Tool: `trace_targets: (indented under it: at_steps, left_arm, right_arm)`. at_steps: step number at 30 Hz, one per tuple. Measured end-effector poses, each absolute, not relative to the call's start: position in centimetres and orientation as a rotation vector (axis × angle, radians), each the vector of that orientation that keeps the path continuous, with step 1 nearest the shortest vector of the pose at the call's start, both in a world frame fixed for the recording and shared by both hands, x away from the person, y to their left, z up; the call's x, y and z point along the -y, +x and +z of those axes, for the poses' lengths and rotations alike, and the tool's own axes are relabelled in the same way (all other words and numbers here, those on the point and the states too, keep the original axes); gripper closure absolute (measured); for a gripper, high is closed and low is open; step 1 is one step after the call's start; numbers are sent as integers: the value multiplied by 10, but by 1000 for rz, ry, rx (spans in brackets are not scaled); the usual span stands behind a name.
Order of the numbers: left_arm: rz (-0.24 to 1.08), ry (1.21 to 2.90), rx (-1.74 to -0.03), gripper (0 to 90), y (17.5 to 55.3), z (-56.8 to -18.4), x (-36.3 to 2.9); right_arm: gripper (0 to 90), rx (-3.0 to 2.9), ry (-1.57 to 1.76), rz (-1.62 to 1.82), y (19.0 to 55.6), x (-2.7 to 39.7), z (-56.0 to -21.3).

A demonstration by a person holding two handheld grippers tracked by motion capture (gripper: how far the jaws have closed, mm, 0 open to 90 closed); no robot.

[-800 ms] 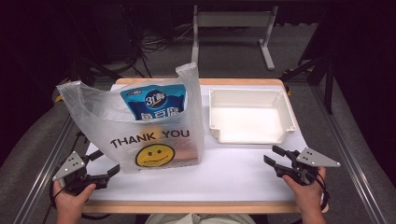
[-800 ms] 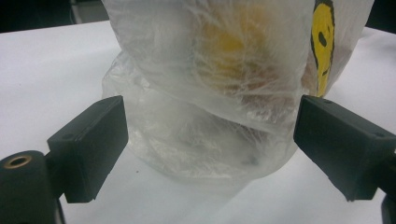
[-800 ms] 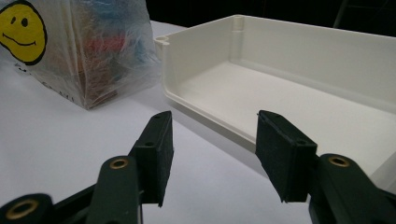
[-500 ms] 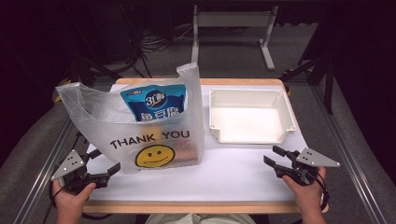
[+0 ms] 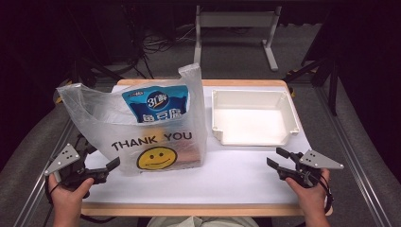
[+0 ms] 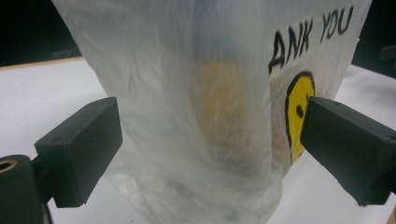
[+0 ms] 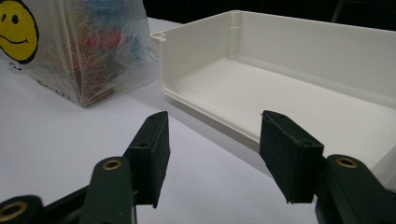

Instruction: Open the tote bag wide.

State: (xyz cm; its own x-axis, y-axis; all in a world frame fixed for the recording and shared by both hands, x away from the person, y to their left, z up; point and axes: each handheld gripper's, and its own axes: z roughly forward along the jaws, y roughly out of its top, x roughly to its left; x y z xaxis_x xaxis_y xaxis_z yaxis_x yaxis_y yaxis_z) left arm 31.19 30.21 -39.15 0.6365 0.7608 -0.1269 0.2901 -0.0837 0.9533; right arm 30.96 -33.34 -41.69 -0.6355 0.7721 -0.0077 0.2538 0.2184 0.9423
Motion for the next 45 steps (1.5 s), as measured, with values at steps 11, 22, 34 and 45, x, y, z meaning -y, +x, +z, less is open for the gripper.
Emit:
trace_targets:
  at_steps: [11, 22, 34, 45]
  left_arm:
    - [477, 1641, -859, 169, 330, -378, -296]
    - [469, 1673, -811, 817, 334, -380, -292]
    - [467, 1674, -799, 900, 333, -378, -291]
    - [465, 1690, -788, 898, 333, -378, -290]
  right_arm:
    - [428, -2024, 951, 1410, 311, 331, -418]
    - [433, -2038, 949, 1407, 312, 329, -418]
    - [454, -2081, 833, 1387, 321, 299, -389]
    - [438, -2196, 665, 1432, 345, 233, -352]
